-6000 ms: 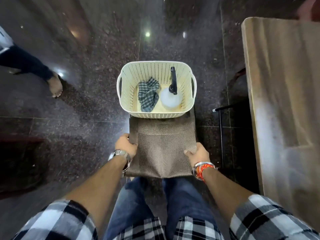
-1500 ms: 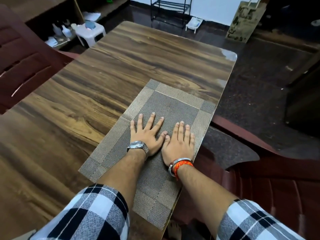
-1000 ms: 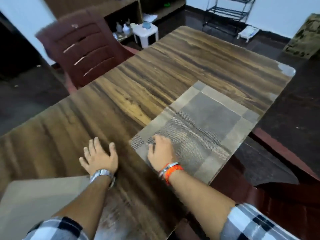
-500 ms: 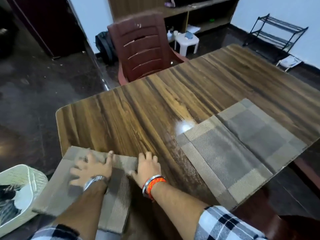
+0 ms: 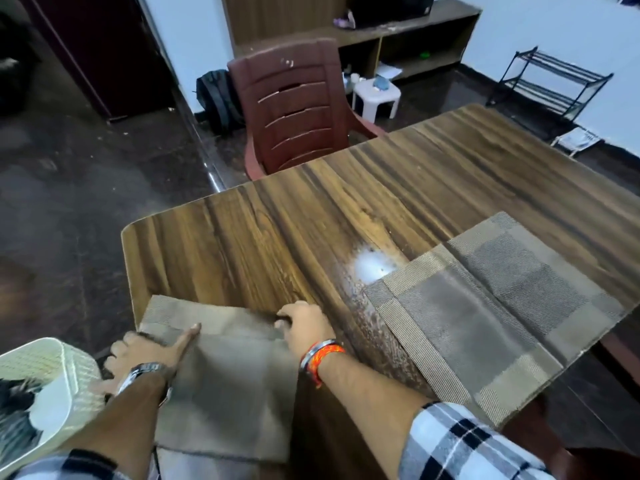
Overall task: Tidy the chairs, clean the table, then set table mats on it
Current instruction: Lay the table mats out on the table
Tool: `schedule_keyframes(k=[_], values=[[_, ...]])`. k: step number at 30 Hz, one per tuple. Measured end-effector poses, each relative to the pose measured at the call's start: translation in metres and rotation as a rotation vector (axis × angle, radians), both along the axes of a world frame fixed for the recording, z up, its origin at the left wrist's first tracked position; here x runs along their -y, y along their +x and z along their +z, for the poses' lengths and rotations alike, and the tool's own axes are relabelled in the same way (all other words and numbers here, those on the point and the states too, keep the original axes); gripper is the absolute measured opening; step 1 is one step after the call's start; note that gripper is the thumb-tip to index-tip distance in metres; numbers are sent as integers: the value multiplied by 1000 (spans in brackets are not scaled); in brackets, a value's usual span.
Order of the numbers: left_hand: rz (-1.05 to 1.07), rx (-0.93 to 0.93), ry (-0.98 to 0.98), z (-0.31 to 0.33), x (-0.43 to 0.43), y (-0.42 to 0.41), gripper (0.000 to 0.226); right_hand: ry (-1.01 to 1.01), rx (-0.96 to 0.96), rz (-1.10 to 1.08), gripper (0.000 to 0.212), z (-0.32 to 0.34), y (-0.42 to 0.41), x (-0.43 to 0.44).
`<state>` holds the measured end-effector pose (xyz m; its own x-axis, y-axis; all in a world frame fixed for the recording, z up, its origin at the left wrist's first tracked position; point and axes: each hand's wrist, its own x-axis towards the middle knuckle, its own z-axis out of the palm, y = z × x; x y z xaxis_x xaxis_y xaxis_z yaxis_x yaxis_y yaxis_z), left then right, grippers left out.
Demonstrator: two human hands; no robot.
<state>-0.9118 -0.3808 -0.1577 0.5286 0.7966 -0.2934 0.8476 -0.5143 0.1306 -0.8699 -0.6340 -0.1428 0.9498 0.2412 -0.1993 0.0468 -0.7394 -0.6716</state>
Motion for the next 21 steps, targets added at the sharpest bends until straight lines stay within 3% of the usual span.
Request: schedule_keyframes(k=[4, 7, 12, 17, 21], values=[[-129, 160, 34, 19, 23, 19, 73, 136, 38, -198, 16, 5, 21, 28], [-224, 352, -125, 36, 49, 39, 44, 181, 106, -279, 11, 20, 34, 49], [-233, 534, -218, 56, 78, 66, 26, 246, 131, -509, 7, 36, 61, 87], [-383, 657, -158, 76, 110, 87, 16, 208, 137, -455, 17, 56, 69, 117], [-478, 659, -163, 96, 124, 97, 21, 482, 77, -479, 19, 65, 73, 139]])
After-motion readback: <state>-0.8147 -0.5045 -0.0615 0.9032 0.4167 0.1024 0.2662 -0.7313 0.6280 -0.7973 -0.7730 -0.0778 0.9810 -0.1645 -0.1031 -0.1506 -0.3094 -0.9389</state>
